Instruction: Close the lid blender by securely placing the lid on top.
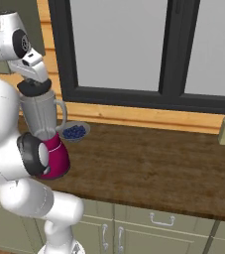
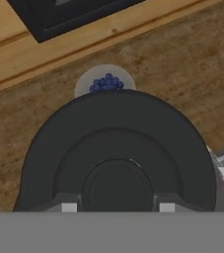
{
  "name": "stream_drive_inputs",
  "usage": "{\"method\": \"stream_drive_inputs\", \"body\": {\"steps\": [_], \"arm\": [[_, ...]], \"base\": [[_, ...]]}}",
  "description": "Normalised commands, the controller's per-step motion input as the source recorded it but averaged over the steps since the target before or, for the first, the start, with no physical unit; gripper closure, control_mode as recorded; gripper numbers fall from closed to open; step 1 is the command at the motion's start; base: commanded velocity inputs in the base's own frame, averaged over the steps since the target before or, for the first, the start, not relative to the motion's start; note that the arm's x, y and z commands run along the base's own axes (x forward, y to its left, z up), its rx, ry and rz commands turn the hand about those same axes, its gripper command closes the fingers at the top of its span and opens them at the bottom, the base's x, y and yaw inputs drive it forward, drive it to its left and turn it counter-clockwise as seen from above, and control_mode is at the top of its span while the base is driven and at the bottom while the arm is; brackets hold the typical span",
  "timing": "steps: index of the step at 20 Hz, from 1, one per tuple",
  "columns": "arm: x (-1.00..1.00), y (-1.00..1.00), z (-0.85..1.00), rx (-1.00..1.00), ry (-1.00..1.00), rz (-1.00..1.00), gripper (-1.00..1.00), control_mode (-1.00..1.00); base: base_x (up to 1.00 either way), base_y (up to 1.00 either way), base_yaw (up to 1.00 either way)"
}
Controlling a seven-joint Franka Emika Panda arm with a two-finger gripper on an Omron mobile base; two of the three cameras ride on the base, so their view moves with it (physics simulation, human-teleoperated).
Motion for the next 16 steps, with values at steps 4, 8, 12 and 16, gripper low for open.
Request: {"method": "stream_drive_inputs", "body": {"steps": [4, 8, 12, 16], "arm": [[0.00, 0.00, -0.15, 0.00, 0.00, 0.02, 1.00, -1.00], [0.00, 0.00, -0.10, 0.00, 0.00, 0.01, 1.00, -1.00], [0.00, 0.09, -0.16, 0.00, 0.07, 0.00, 1.00, -1.00], [0.00, 0.11, -0.17, 0.00, 0.11, 0.00, 1.00, -1.00]], "base": [[0.00, 0.00, 0.00], [0.00, 0.00, 0.00], [0.00, 0.00, 0.00], [0.00, 0.00, 0.00]]}}
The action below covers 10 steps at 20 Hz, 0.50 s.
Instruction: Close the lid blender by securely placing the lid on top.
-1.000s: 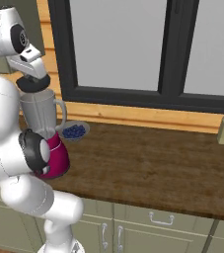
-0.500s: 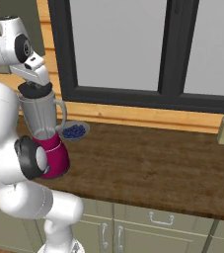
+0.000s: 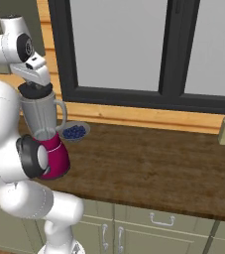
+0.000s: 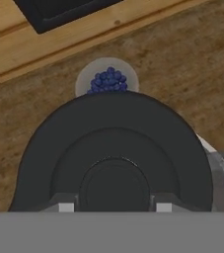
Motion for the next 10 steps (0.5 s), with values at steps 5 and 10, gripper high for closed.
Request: {"method": "stream_drive_inputs", "body": {"steps": [5, 10], "arm": [[0.02, 0.01, 0.00, 0.00, 0.09, 0.01, 1.00, -1.00], [-0.41, 0.11, 0.00, 0.00, 0.01, 0.05, 1.00, -1.00]], "base": [[0.00, 0.00, 0.00], [0.00, 0.00, 0.00]]}}
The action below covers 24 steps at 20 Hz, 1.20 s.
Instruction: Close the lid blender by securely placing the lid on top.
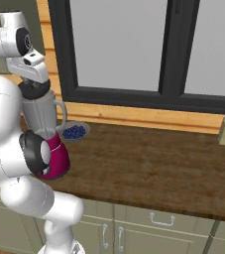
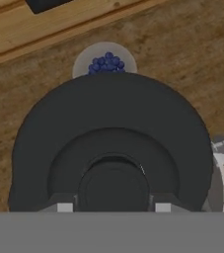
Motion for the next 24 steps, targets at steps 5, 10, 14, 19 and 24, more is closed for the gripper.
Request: {"method": "stream_drive_inputs", "body": {"steps": [5, 10, 14, 19, 24], "arm": [[-0.11, 0.00, -0.01, 0.00, 0.00, 0.00, 1.00, -1.00], [-0.09, 0.00, -0.05, 0.00, 0.07, 0.00, 1.00, -1.00], [-0.04, 0.00, -0.14, 0.00, 0.10, 0.00, 1.00, -1.00], [-0.01, 0.00, -0.26, -0.03, 0.03, 0.00, 1.00, -1.00], [0.00, -0.13, -0.14, -0.09, -0.04, 0.00, 1.00, -1.00]], "base": [[0.00, 0.00, 0.00], [0.00, 0.00, 0.00], [0.00, 0.00, 0.00], [0.00, 0.00, 0.00], [0.00, 0.00, 0.00]]}}
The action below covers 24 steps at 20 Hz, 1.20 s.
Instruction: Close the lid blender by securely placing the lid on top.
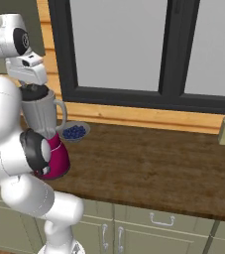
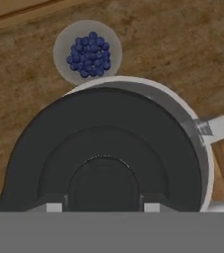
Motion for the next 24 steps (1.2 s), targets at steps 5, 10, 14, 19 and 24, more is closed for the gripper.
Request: {"method": "stream_drive_inputs", "body": {"steps": [5, 10, 14, 19, 24], "arm": [[0.00, -0.31, -0.02, -0.04, -0.08, 0.00, 1.00, -1.00], [0.00, -0.23, 0.00, 0.00, -0.01, 0.00, 1.00, -1.00], [0.02, -0.02, -0.03, 0.00, 0.00, 0.00, 1.00, -1.00], [0.25, 0.13, -0.06, 0.00, 0.00, 0.00, 1.00, -1.00], [0.37, 0.37, 0.00, 0.00, 0.00, -0.03, 1.00, -1.00]], "base": [[0.00, 0.00, 0.00], [0.00, 0.00, 0.00], [0.00, 0.00, 0.00], [0.00, 0.00, 0.00], [0.00, 0.00, 0.00]]}}
